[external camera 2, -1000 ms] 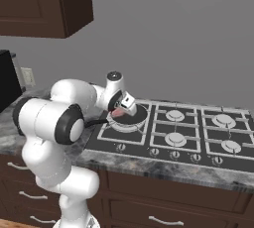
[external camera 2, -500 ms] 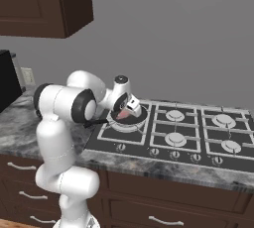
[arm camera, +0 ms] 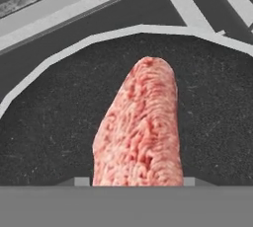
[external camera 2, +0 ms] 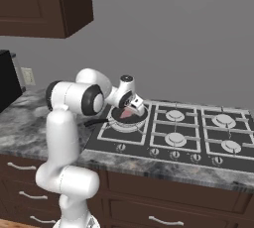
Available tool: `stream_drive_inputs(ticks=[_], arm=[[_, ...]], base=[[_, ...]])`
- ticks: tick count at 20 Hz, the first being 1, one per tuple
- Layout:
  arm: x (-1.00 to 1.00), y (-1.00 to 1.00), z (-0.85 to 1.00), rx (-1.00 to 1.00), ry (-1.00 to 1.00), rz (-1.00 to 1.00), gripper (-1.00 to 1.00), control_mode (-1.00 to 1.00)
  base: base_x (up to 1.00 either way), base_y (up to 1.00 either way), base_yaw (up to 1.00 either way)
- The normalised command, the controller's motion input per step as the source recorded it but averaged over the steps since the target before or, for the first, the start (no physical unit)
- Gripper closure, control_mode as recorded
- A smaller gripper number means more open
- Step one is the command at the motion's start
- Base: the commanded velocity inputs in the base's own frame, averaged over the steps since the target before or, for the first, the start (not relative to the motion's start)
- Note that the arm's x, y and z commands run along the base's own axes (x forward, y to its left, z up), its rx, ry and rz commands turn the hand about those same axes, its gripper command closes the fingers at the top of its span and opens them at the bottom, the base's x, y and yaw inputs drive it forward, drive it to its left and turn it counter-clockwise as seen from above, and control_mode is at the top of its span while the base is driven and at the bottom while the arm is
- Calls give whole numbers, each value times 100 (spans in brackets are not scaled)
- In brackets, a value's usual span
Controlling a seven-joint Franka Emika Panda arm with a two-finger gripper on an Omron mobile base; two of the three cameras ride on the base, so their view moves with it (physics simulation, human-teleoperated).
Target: Place both pans onto different burners. Then place the onion and the steak on different pans.
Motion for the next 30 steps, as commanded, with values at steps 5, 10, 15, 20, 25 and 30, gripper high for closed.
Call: stream_drive_inputs(ticks=[5, 10, 15, 20, 25, 30], arm=[[11, -1, -19, 0, 2, 0, -100, -100], [-39, 0, 16, 0, -4, 0, -100, -100], [-28, 0, 36, 0, -5, 0, -100, -100], [-10, 0, 52, -1, -4, 11, -100, -100], [-2, 0, 21, -1, 5, 20, -100, -100], [-26, 0, 6, 0, 13, 22, -100, -100]], base=[[0, 0, 0], [0, 0, 0], [0, 0, 0], [0, 0, 0], [0, 0, 0], [0, 0, 0]])
